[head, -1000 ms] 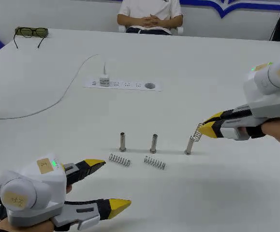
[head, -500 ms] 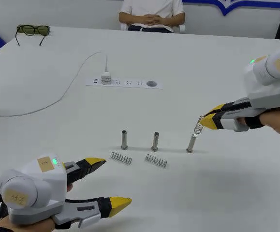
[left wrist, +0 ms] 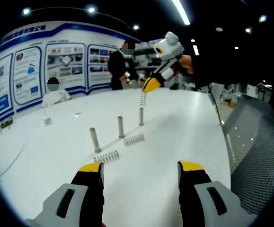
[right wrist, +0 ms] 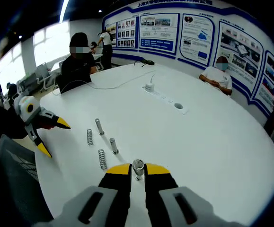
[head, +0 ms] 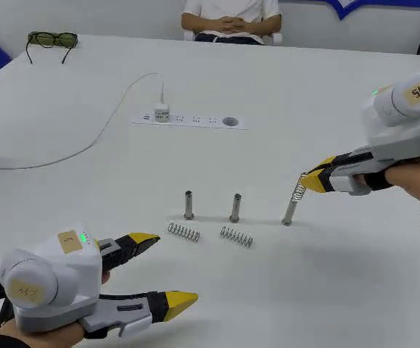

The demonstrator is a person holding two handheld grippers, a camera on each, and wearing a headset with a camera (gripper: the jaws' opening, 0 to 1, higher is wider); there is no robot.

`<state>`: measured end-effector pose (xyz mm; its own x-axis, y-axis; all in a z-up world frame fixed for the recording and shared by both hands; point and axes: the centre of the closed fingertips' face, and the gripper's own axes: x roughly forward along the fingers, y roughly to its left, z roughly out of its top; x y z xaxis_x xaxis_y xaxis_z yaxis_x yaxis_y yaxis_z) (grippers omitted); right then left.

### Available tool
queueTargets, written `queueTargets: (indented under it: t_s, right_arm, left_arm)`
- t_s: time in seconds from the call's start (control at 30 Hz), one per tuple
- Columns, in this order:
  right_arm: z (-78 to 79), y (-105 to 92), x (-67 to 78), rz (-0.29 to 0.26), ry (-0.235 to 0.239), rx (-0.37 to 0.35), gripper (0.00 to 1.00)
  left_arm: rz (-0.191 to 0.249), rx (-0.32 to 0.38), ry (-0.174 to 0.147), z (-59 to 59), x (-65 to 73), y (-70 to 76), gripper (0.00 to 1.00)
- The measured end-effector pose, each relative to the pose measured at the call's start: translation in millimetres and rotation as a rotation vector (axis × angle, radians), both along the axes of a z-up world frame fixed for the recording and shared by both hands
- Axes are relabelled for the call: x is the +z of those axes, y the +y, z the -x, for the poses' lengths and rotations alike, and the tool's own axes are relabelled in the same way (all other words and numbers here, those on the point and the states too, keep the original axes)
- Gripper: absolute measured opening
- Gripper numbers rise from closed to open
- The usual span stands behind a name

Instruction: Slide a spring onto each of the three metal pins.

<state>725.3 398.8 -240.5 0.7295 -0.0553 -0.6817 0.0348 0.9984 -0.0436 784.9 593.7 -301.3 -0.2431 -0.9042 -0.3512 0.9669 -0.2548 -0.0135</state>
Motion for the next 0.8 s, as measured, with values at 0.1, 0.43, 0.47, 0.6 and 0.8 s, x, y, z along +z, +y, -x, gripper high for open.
queueTargets:
  t_s: [0.1,0.43,0.47,0.6,0.8]
  right_arm:
    - [-0.5,0.1,-2.0,-0.003,0.002,-0.002,0.11]
    - [-0.8,-0.3,-9.3,-0.013,0.012,-0.008,0.11]
    - [-0.9,-0.1,-9.9,-0.015,0.013,-0.009,0.11]
    - [-1.8,0.4,-13.1,-0.02,0.017,-0.012,0.11]
    - [-2.4,1.1,-19.1,-0.026,0.027,-0.015,0.11]
  left_arm:
    - [-0.001,0.001,0.001,0.2,-0.4,0.3,0.64]
    - [-0.003,0.003,0.003,0.1,-1.5,0.5,0.64]
    - [-0.003,0.003,0.003,0.2,-1.6,0.4,0.64]
    - [-0.003,0.003,0.003,-0.1,-1.5,0.5,0.64]
    - [-0.003,0.005,0.004,-0.8,-1.8,0.7,0.64]
